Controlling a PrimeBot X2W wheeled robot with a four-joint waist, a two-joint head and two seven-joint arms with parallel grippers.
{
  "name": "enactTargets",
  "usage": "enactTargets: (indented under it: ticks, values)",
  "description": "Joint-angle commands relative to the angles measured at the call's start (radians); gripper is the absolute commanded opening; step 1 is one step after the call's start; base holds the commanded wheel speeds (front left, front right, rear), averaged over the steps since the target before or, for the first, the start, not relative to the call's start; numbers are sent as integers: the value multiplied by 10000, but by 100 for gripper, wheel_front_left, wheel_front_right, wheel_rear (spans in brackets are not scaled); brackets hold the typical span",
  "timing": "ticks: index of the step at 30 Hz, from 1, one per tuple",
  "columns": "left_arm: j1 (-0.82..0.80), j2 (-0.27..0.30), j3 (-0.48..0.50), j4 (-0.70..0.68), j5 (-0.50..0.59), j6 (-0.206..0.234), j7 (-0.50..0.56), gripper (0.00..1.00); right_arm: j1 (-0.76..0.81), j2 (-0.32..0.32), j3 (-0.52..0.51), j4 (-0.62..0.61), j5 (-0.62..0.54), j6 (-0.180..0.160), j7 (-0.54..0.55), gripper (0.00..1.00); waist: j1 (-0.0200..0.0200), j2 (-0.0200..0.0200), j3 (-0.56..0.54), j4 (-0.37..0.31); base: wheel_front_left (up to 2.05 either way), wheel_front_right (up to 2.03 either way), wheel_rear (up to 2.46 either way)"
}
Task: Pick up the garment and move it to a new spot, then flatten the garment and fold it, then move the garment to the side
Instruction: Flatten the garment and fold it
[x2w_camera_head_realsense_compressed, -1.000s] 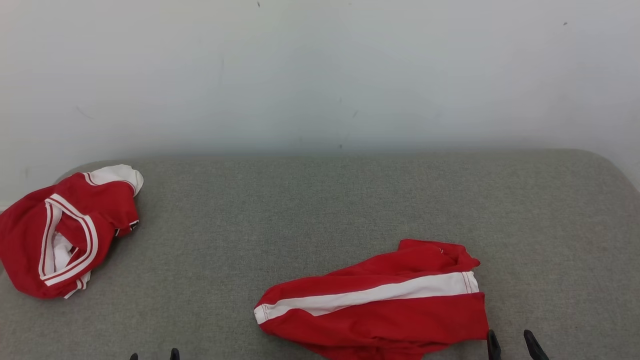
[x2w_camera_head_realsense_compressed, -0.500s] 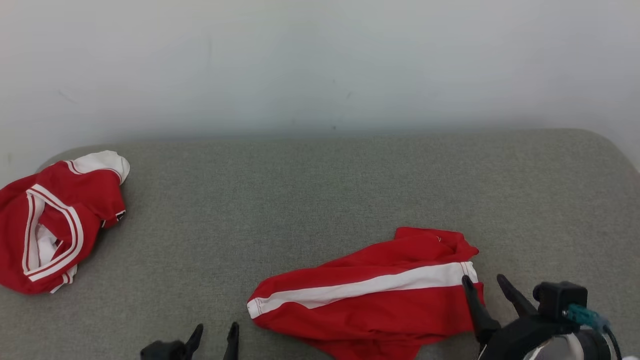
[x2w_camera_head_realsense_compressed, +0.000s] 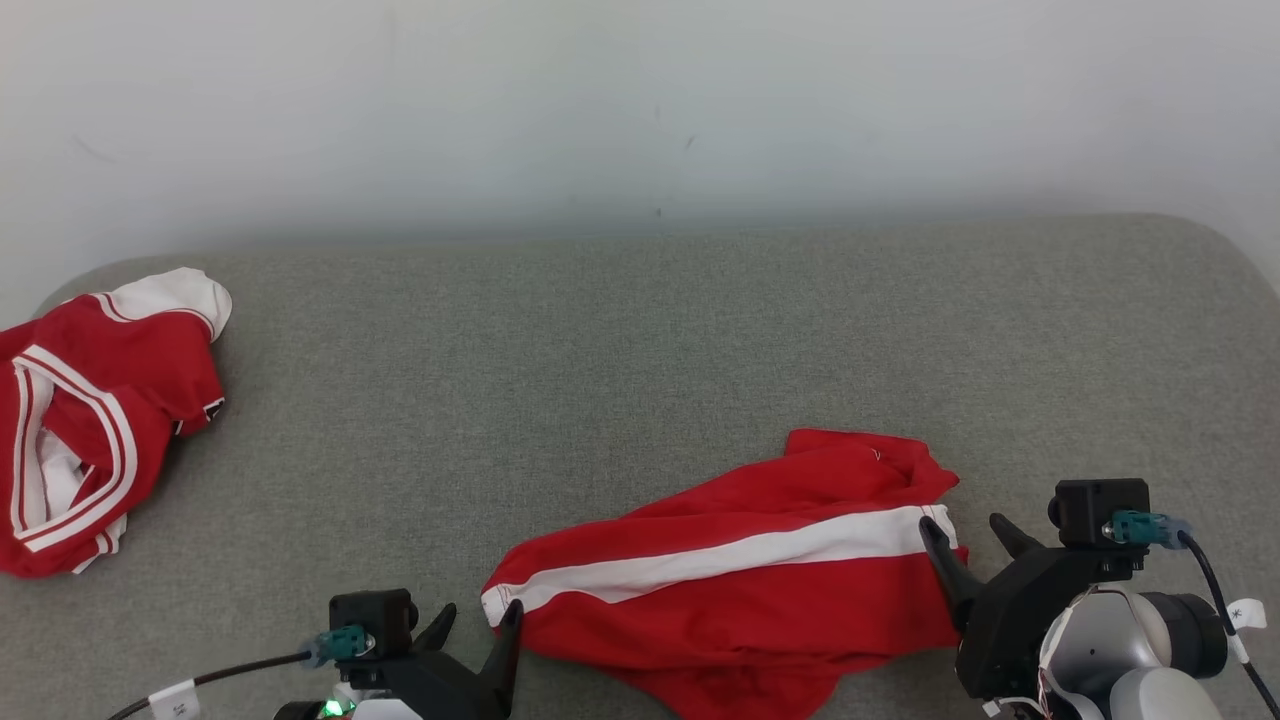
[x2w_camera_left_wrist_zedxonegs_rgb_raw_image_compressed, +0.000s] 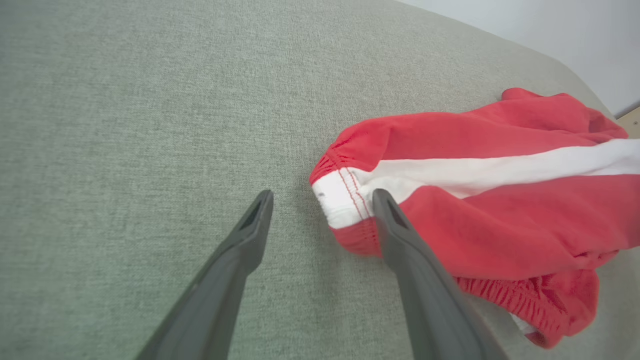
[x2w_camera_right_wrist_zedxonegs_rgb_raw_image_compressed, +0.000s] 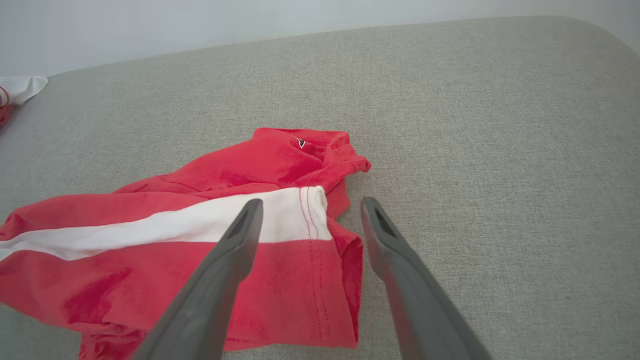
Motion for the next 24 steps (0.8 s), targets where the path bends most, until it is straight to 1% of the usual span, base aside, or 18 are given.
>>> enactTargets:
  ticks: [1,4,9,18,24]
  values:
    - [-131,0,-33,35,-42,62,84,100,-101,9,-41,21,-68,-22,65,100,-2,-1,53,-16,0,0,0]
    - [-282,0,-215,-15,-462,211,396,100,-278,14,-84,196,2,-22,248,100,-2,-1,162,-22,0,0,0]
    - [-389,2,-393,-86,-712,341,593,100,-524,12,54,509,144,-22,344,100,-2,-1,284,-38,0,0,0]
    - [-553,3,-533,-73,-1032,421,739,100,-828,-90,482,1005,382,-22,384,100,-2,-1,382,-25,0,0,0]
    - [-591,3,-656,-71,-1293,355,862,100,-878,-109,528,1236,551,-22,279,100,-2,-1,409,31,0,0,0]
